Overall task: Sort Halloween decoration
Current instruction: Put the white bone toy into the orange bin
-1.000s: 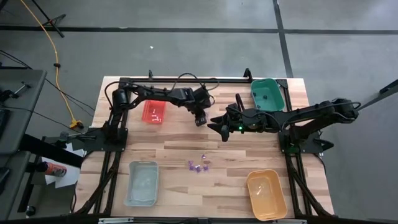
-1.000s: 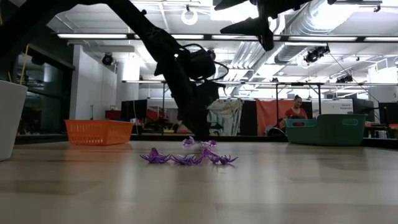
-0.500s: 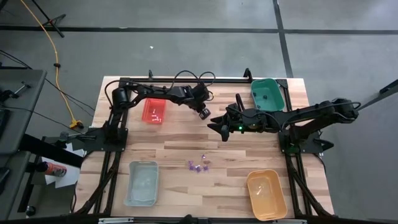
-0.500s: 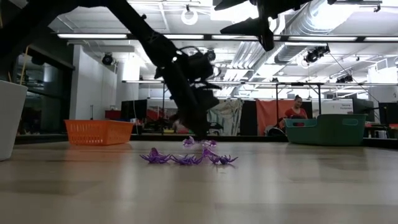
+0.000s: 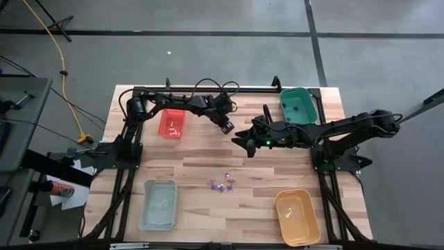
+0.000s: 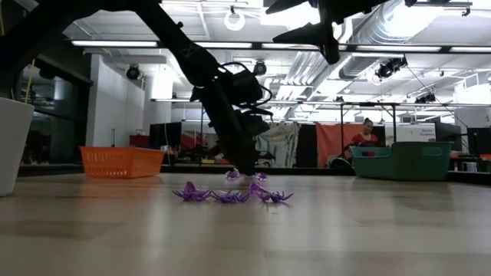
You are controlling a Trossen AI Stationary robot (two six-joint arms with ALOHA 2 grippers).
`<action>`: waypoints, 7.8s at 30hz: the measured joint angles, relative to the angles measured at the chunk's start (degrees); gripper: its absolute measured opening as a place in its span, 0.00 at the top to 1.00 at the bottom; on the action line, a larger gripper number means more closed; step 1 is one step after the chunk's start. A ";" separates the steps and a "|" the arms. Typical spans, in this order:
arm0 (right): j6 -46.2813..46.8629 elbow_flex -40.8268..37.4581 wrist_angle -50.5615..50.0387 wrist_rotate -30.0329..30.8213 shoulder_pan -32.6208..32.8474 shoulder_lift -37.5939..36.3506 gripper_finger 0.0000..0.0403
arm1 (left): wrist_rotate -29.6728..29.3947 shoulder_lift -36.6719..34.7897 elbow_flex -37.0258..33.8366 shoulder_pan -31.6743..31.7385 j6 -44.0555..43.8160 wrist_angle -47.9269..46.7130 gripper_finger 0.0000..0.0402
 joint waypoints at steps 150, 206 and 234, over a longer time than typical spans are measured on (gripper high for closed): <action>-1.31 0.00 -3.58 7.60 -0.02 0.02 0.49 | -6.26 -32.71 -9.82 -0.64 0.07 -16.90 0.99; -23.75 0.02 14.58 8.68 -0.21 0.02 0.49 | -33.04 -73.30 -41.20 -3.12 -19.78 -20.07 0.99; -13.27 0.02 8.19 8.92 -0.79 0.02 0.49 | -16.12 -45.13 -41.20 8.83 -16.49 -20.97 0.91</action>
